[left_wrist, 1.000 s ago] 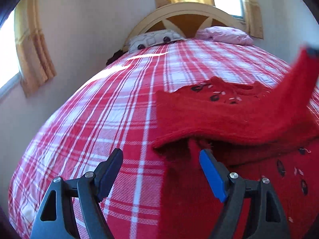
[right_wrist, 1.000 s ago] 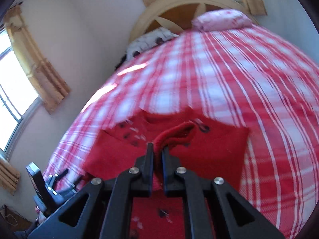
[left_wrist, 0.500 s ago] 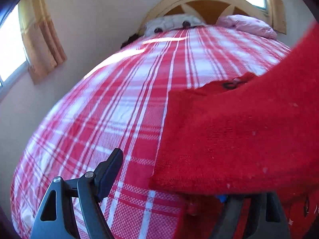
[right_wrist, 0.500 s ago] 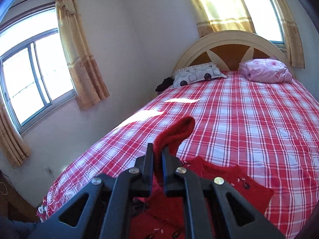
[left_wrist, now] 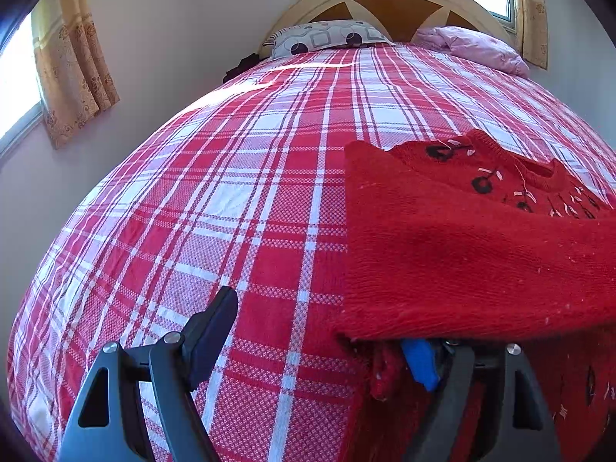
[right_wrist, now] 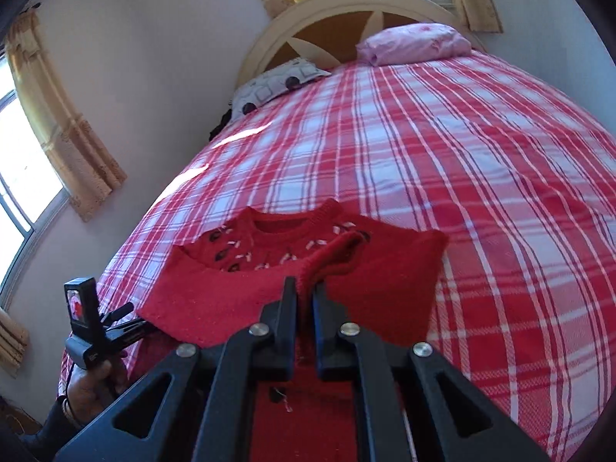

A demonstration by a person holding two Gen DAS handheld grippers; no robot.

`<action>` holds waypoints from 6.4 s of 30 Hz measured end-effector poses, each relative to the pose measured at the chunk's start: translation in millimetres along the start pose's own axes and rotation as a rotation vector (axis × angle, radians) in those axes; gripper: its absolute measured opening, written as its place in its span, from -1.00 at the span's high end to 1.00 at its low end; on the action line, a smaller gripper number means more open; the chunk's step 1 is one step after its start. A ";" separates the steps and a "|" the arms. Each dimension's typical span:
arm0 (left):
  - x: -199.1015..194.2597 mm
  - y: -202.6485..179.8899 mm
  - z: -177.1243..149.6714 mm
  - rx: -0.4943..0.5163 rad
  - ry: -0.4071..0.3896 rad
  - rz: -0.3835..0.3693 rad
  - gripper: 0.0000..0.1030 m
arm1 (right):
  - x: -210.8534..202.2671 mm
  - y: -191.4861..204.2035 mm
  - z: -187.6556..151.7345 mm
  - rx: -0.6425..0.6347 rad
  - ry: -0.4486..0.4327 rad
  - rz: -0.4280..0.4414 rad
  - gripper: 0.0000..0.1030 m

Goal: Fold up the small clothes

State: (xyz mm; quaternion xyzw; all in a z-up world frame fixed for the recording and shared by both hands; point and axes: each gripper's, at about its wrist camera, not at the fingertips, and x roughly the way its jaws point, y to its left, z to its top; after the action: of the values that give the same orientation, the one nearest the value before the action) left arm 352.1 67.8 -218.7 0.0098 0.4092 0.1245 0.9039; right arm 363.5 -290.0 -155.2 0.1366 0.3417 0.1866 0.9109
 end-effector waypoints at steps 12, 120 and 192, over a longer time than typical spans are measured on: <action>-7.7 8.0 -8.6 -0.002 0.005 -0.041 -0.55 | 24.5 -43.6 -34.0 0.098 0.085 -0.073 0.80; -184.6 55.3 -224.7 0.139 0.182 -0.453 -0.38 | -133.1 10.9 -253.2 0.089 0.263 0.020 0.05; -197.2 104.1 -117.4 -0.154 -0.016 -0.793 0.95 | -169.9 -10.9 -160.5 0.318 -0.037 0.398 0.82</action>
State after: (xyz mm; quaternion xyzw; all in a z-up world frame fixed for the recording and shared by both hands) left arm 117.3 112.9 -139.0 -0.2155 0.3637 -0.2036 0.8831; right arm 139.7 -353.8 -179.3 0.3461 0.3165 0.3034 0.8294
